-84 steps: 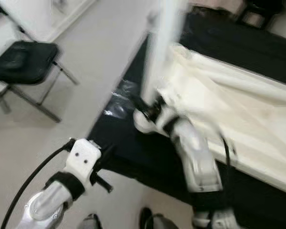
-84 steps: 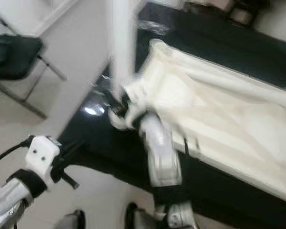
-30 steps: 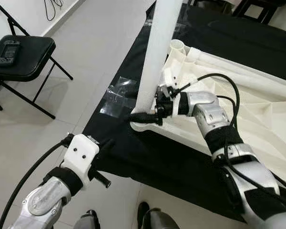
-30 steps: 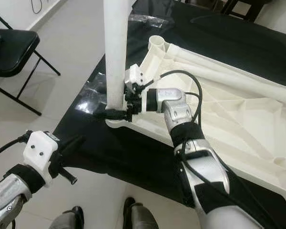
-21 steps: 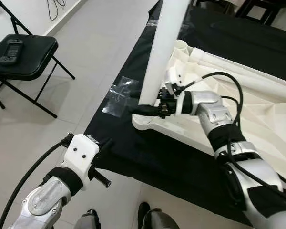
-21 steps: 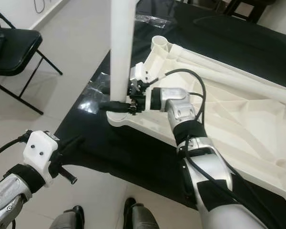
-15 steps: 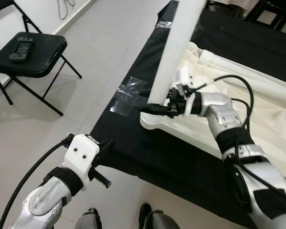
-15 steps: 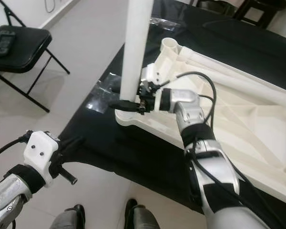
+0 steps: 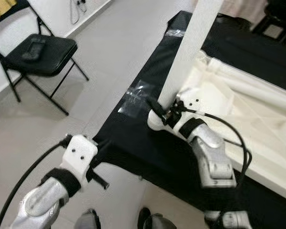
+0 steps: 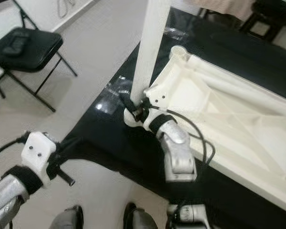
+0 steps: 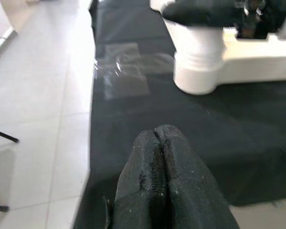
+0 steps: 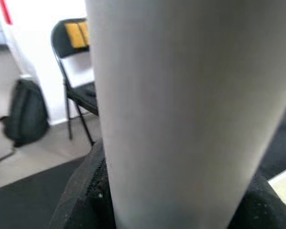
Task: Building children table
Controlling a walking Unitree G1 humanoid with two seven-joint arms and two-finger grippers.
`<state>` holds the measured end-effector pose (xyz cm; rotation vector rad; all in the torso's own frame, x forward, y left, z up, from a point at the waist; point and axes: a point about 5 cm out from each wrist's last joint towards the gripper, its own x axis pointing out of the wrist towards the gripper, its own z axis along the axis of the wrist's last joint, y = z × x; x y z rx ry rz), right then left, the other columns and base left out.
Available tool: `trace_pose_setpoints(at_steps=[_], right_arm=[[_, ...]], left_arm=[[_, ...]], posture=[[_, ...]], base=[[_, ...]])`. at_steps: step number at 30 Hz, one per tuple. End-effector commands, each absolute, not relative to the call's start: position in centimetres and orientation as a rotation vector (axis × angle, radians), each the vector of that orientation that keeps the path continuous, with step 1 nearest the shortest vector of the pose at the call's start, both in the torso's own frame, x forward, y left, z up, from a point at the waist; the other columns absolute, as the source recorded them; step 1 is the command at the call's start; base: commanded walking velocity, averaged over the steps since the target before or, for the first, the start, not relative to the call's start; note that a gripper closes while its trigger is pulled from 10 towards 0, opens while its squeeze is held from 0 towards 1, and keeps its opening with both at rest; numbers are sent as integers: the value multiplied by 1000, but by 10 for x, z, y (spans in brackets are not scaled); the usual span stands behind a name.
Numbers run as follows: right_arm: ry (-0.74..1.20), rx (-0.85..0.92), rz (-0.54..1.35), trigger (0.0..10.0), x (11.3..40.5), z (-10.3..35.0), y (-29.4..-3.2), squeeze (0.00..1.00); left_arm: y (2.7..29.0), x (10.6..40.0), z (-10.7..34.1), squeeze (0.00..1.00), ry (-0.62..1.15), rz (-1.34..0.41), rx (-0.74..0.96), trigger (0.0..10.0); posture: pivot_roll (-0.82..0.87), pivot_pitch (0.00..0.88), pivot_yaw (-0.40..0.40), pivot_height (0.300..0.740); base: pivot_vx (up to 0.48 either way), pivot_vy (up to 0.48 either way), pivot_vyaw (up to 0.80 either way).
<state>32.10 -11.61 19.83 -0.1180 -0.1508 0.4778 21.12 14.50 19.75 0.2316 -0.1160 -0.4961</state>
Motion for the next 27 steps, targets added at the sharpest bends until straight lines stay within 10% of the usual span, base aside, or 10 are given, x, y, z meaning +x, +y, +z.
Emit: trace_pose_setpoints(at_steps=[1, 5, 6, 7, 14, 15, 16, 17, 27], right_arm=[[96, -185, 448, 10000, 318, 151, -121, 0], [52, -138, 448, 10000, 322, 163, -116, 0], [22, -111, 463, 10000, 322, 169, -113, 961], [-8, -73, 507, 10000, 324, 177, -108, 1000], [-148, 22, 745, 10000, 323, 212, -93, 961], [-178, 28, 834, 10000, 322, 219, -91, 651], [-206, 11, 903, 10000, 321, 224, -91, 55], [-220, -8, 973, 10000, 320, 228, -91, 0], [-215, -83, 1129, 10000, 348, 240, -108, 0]], left_arm=[[140, 211, 194, 0, -106, -524, 202, 10000], [141, 211, 193, 0, -101, -518, 218, 10000], [141, 212, 193, 0, -103, -520, 219, 10000], [140, 213, 193, 0, -106, -523, 219, 10000], [138, 213, 192, 0, -105, -532, 214, 10000], [138, 213, 192, 0, -105, -532, 214, 10000], [138, 213, 193, 0, -105, -532, 215, 10000], [137, 213, 193, 0, -106, -532, 215, 10000], [137, 209, 192, 0, -97, -531, 223, 10000]], posture=[[135, 288, -136, 740], [137, 283, -130, 740], [139, 283, -131, 740], [133, 284, -131, 740], [134, 289, -128, 740], [140, 291, -131, 740], [140, 291, -131, 740], [146, 294, -134, 740], [164, 313, -134, 740]], base=[[0, 0, 0], [0, 0, 0], [0, 0, 0], [0, 0, 0], [0, 0, 0], [0, 0, 0], [0, 0, 0], [0, 0, 0], [0, 0, 0]])
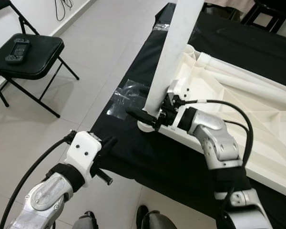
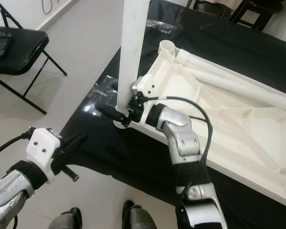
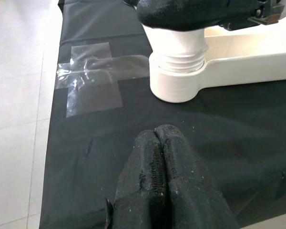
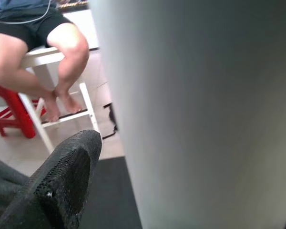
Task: Building children table
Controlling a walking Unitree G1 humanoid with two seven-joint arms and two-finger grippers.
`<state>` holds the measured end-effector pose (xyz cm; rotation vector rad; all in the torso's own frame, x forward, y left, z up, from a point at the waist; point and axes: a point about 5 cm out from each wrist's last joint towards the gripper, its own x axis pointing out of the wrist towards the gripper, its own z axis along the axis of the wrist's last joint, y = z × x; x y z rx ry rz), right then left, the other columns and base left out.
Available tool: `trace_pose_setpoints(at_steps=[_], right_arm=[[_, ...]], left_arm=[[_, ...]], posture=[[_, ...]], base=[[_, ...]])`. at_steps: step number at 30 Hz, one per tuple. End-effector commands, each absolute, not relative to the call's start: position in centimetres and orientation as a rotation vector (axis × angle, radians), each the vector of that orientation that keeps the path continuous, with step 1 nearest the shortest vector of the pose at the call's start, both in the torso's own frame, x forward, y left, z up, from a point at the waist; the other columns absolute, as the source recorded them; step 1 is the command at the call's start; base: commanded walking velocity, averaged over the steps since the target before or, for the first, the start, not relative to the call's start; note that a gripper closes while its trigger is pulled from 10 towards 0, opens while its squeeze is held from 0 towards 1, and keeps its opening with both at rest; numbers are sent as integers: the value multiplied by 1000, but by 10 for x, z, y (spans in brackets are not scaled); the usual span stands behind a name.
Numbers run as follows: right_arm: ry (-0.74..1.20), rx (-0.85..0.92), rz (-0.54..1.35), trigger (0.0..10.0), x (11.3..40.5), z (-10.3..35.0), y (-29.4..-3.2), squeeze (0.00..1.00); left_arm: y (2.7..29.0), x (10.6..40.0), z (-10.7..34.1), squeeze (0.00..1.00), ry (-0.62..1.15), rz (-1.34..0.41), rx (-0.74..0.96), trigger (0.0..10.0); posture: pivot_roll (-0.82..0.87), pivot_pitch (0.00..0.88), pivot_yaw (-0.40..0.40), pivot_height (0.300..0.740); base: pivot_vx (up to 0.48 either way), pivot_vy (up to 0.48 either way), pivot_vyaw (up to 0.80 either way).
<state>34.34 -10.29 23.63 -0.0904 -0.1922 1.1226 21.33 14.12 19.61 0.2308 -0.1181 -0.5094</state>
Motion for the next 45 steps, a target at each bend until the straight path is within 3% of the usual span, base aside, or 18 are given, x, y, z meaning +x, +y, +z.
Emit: trace_pose_setpoints(at_steps=[1, 4, 5, 7, 8, 9, 10, 11, 19, 28, 30, 32, 33, 35, 36, 38, 45], right_arm=[[-215, -83, 1129, 10000, 348, 240, -108, 0], [-225, -97, 1148, 9922, 355, 245, -108, 0], [-229, -100, 1159, 5373, 357, 248, -108, 0], [-229, -100, 1159, 5373, 357, 248, -108, 0], [-233, -103, 1165, 3843, 359, 249, -108, 0], [-233, -103, 1165, 3843, 359, 249, -108, 0], [-235, -105, 1177, 2784, 362, 250, -108, 0], [-236, -105, 1180, 0, 364, 250, -109, 0], [-234, -113, 1160, 0, 369, 247, -120, 0], [-192, -86, 1033, 0, 348, 218, -129, 0], [-126, -99, 864, 0, 344, 200, -123, 0], [-114, -94, 813, 0, 344, 197, -121, 0], [-107, -133, 634, 0, 348, 193, -122, 0], [-107, -133, 634, 0, 348, 193, -122, 0], [-109, -167, 528, 0, 350, 192, -124, 0], [-68, -118, 411, 0, 328, 179, -92, 0], [-52, -72, 414, 0, 321, 182, -79, 0]], left_arm=[[137, 209, 192, 0, -97, -531, 223, 10000], [136, 206, 192, 0, -93, -533, 223, 10000], [137, 205, 193, 0, -92, -529, 225, 10000], [137, 205, 193, 0, -92, -529, 225, 10000], [139, 204, 193, 0, -88, -523, 231, 10000], [139, 204, 193, 0, -88, -523, 231, 10000], [140, 203, 193, 0, -85, -518, 235, 10000], [140, 203, 192, 0, -80, -516, 238, 10000], [138, 201, 191, 0, -71, -527, 237, 10000], [136, 201, 189, 0, -66, -539, 226, 10000], [135, 202, 188, 0, -63, -549, 225, 10000], [135, 202, 188, 0, -63, -551, 224, 10000], [135, 203, 188, 0, -64, -553, 221, 10000], [135, 203, 188, 0, -64, -553, 221, 10000], [135, 203, 188, 0, -64, -553, 220, 10000], [133, 205, 189, 0, -68, -561, 220, 10000], [132, 207, 189, 0, -74, -562, 222, 10000]], posture=[[164, 313, -134, 740], [174, 322, -135, 740], [177, 327, -137, 740], [177, 327, -137, 740], [174, 332, -143, 740], [174, 332, -143, 740], [168, 334, -145, 740], [167, 337, -144, 740], [154, 343, -138, 740], [128, 348, -132, 740], [121, 347, -129, 740], [121, 347, -129, 740], [117, 344, -127, 740], [117, 344, -127, 740], [117, 344, -127, 740], [120, 327, -120, 740], [117, 317, -128, 740]], base=[[0, 0, 0], [0, 0, 0], [0, 0, 0], [0, 0, 0], [0, 0, 0], [0, 0, 0], [0, 0, 0], [0, 0, 0], [0, 0, 0], [0, 0, 0], [0, 0, 0], [0, 0, 0], [0, 0, 0], [0, 0, 0], [0, 0, 0], [0, 0, 0], [0, 0, 0]])
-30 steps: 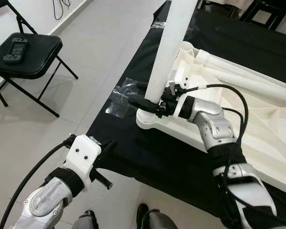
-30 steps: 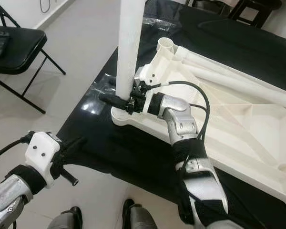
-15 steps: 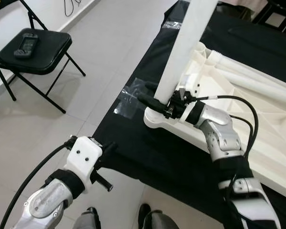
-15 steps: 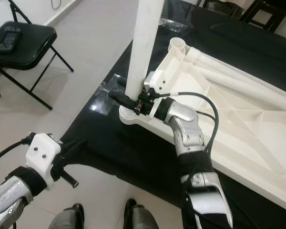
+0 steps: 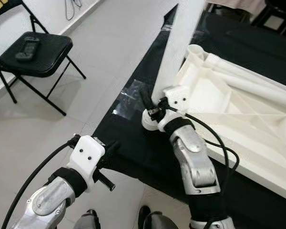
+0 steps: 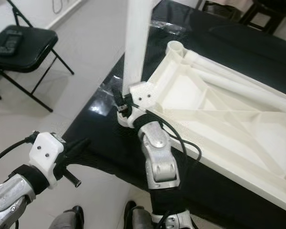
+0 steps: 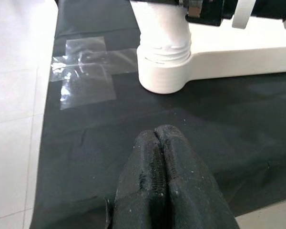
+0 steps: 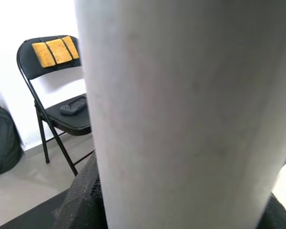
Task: Building children table
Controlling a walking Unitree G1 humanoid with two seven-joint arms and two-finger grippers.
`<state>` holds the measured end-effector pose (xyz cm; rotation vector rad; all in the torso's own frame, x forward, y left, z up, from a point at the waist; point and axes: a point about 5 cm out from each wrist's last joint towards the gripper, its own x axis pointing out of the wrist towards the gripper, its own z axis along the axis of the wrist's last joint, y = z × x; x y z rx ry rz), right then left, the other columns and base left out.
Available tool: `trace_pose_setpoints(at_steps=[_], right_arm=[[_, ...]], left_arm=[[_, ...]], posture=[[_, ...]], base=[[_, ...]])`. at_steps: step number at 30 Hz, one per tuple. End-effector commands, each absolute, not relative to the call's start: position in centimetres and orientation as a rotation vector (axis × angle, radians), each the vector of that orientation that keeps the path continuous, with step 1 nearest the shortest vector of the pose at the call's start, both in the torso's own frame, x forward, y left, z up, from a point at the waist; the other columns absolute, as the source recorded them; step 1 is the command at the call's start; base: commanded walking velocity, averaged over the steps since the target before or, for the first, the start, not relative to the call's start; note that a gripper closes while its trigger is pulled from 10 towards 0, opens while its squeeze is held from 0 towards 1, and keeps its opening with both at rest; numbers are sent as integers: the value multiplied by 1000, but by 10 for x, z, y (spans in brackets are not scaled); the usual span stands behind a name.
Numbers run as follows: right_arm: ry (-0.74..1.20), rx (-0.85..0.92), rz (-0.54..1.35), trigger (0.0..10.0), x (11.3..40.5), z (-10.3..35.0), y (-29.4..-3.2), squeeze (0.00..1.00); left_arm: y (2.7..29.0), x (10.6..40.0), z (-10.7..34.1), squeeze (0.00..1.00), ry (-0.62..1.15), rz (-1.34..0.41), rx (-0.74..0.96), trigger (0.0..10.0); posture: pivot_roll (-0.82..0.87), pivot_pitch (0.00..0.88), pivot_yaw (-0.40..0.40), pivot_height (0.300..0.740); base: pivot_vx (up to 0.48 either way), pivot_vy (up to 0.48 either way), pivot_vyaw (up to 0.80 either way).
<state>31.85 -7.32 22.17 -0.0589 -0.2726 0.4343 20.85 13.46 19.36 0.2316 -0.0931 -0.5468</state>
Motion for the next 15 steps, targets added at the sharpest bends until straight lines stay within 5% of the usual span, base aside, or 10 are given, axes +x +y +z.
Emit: trace_pose_setpoints(at_steps=[1, 2, 3, 8, 9, 15], right_arm=[[-48, -76, 412, 0, 321, 183, -79, 0], [-48, -76, 412, 0, 321, 183, -79, 0], [-45, -79, 404, 10000, 324, 186, -79, 0], [-90, -25, 471, 10000, 328, 202, -72, 0], [-129, 4, 546, 10000, 329, 210, -68, 1000], [-229, 0, 800, 10000, 329, 233, -62, 1000]], left_arm=[[133, 206, 188, 0, -74, -560, 222, 10000], [133, 206, 188, 0, -74, -560, 222, 10000], [133, 207, 188, 0, -74, -559, 222, 10000], [132, 207, 188, 0, -77, -556, 223, 10000], [132, 207, 189, 0, -78, -556, 222, 10000], [132, 208, 189, 0, -80, -553, 224, 10000]], posture=[[117, 315, -130, 740], [117, 315, -130, 740], [118, 313, -130, 740], [120, 308, -130, 740], [124, 310, -130, 740], [134, 314, -124, 740]], base=[[0, 0, 0], [0, 0, 0], [0, 0, 0], [0, 0, 0], [0, 0, 0], [0, 0, 0]])
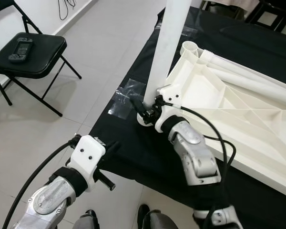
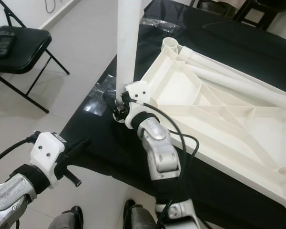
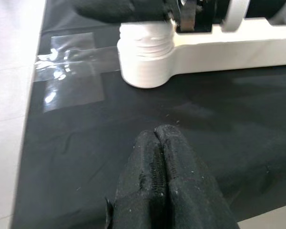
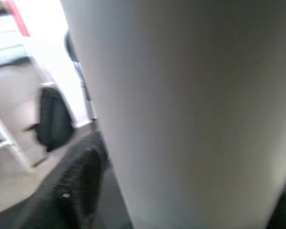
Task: Building children table
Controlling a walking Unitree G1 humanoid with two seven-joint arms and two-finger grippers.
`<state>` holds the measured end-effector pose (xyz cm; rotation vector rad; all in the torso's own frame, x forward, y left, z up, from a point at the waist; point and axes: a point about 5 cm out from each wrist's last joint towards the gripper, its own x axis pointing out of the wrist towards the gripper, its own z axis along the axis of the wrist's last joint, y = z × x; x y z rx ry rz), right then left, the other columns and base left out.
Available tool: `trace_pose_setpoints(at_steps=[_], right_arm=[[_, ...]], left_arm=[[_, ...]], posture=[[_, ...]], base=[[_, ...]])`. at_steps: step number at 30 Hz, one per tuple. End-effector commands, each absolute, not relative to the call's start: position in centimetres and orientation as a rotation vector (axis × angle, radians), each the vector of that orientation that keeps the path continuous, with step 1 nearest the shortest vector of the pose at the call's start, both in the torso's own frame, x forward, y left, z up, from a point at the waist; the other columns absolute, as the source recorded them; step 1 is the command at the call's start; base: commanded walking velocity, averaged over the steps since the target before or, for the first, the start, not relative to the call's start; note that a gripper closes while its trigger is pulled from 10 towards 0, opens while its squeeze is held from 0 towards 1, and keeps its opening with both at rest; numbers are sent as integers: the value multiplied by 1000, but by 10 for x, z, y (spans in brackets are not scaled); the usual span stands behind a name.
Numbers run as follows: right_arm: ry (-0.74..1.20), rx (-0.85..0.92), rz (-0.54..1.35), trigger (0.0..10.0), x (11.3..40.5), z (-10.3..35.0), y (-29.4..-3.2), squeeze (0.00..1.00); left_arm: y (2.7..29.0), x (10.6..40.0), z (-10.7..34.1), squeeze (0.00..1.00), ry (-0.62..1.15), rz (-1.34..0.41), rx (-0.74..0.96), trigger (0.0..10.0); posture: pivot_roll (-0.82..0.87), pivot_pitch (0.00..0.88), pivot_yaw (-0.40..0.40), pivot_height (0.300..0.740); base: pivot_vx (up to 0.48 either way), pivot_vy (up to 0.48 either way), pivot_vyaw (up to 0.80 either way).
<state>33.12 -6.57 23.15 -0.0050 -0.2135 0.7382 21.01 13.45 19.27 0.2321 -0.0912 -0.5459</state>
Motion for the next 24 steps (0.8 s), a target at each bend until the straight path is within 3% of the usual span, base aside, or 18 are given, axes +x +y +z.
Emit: trace_pose_setpoints(at_steps=[1, 2, 3, 13, 20, 21, 22, 24], right_arm=[[-252, -21, 872, 10000, 329, 237, -62, 937], [-252, -21, 872, 10000, 329, 237, -62, 937], [-272, -58, 953, 10000, 328, 240, -63, 0], [-282, -121, 1133, 10000, 354, 250, -76, 0], [-281, -111, 1129, 10000, 370, 258, -88, 0], [-278, -110, 1138, 7529, 372, 260, -92, 0], [-275, -112, 1152, 431, 374, 262, -95, 0], [-271, -114, 1174, 0, 376, 264, -99, 0]], left_arm=[[133, 208, 189, 0, -81, -552, 225, 10000], [133, 208, 189, 0, -81, -552, 225, 10000], [133, 208, 190, 0, -83, -548, 226, 10000], [132, 205, 190, 0, -80, -544, 225, 10000], [133, 202, 191, 0, -75, -537, 225, 10000], [134, 201, 191, 0, -72, -533, 224, 10000], [135, 200, 190, 0, -66, -530, 225, 10000], [136, 198, 189, 0, -58, -526, 225, 10000]], posture=[[144, 313, -126, 740], [144, 313, -126, 740], [145, 313, -129, 740], [162, 328, -140, 740], [176, 346, -141, 740], [175, 354, -143, 740], [173, 359, -144, 740], [173, 363, -143, 740]], base=[[0, 0, 0], [0, 0, 0], [0, 0, 0], [0, 0, 0], [0, 0, 0], [0, 0, 0], [0, 0, 0], [0, 0, 0]])
